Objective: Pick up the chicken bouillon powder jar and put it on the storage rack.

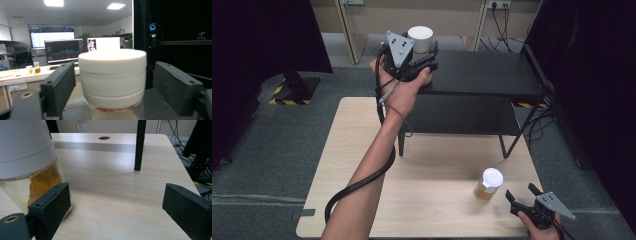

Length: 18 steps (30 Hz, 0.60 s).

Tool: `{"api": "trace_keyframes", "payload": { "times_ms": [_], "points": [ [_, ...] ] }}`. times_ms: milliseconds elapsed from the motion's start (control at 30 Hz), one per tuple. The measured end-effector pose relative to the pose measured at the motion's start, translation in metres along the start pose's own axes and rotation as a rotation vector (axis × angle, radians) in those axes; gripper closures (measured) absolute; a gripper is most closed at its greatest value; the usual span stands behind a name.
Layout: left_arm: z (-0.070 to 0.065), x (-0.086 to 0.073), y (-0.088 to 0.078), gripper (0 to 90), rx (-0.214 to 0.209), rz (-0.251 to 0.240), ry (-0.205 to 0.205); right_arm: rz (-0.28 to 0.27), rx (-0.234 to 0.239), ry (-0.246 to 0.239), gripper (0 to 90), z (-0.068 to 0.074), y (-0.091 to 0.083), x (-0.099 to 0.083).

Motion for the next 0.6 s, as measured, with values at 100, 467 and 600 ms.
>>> {"api": "trace_keyframes", "payload": {
  "times_ms": [100,467,600],
  "points": [
    [-0.004,0.004,-0.005,15.0,0.004,0.002,0.022,-0.002,-0.002,-0.001,8.2,0.000,0.000,0.000],
    [-0.007,0.002,-0.026,14.2,-0.016,-0.019,0.004,0.003,-0.001,0.000,8.1,0.000,0.000,0.000],
    [-0.008,-0.002,-0.038,14.3,-0.025,-0.036,0.003,0.005,0.000,-0.004,8.1,0.000,0.000,0.001]
  ]
}}
Point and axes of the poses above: each handheld gripper's, and its own axes: y roughly forward along the jaws, x roughly out of its top, z roughly to its left, the point moved 7 cm from there along y, roughly forward along the jaws, and after that the axes turned 5 degrees about -x, right-handed, at the moved point
